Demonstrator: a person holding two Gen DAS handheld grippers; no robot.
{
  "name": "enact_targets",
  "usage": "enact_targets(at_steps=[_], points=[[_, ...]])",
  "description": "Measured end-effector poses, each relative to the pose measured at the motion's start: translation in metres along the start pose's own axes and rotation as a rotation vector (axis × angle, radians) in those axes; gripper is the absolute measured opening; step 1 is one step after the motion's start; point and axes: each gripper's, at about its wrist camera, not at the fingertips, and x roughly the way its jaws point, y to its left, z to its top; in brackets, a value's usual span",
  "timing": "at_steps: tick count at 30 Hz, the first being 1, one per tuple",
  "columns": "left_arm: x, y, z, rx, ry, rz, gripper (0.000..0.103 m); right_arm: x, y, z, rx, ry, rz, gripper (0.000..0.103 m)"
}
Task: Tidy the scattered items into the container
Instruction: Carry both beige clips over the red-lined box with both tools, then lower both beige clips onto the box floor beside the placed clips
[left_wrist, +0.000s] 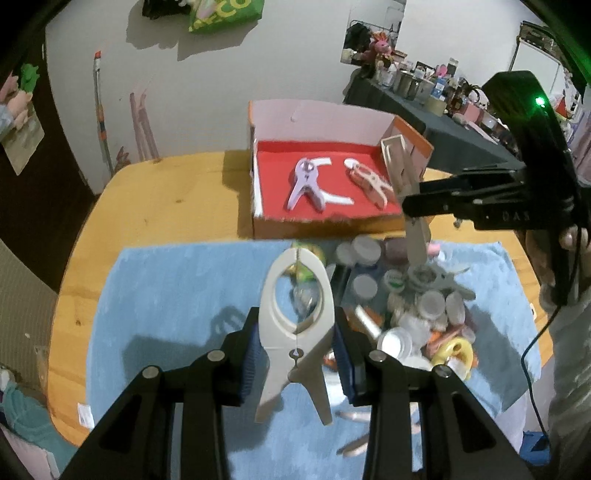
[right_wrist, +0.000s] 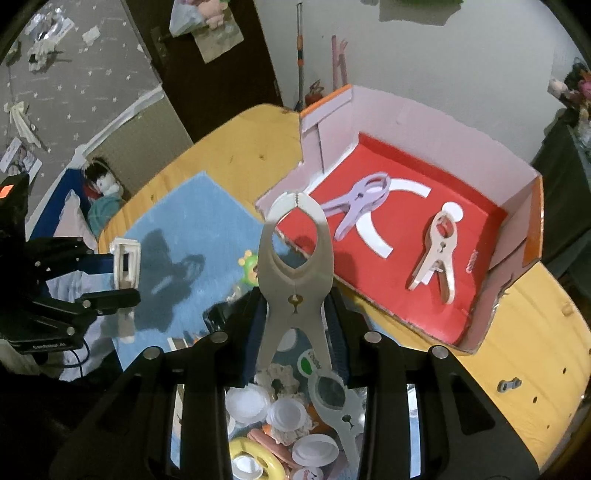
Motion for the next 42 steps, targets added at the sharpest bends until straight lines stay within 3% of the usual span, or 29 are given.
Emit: enact_targets(at_steps=[17,30,42], points=[[0.030,-0.005,0.087,0.028,-0.023,0.008,0.039,-0.014,-0.021,0.039,0.113,-0.079,-0.056,0.031],[0.073,0.000,0.143,-0.002,-0.025,-0.001,0.039,0.015,-0.047,0.060,0.222,-0.070,-0.090,0.031],[0.117,0.003,0.167,-0.007,0.010,0.021,0.039,0.047,-0.073,0.059,0.305,-0.036,-0.117,0.031]])
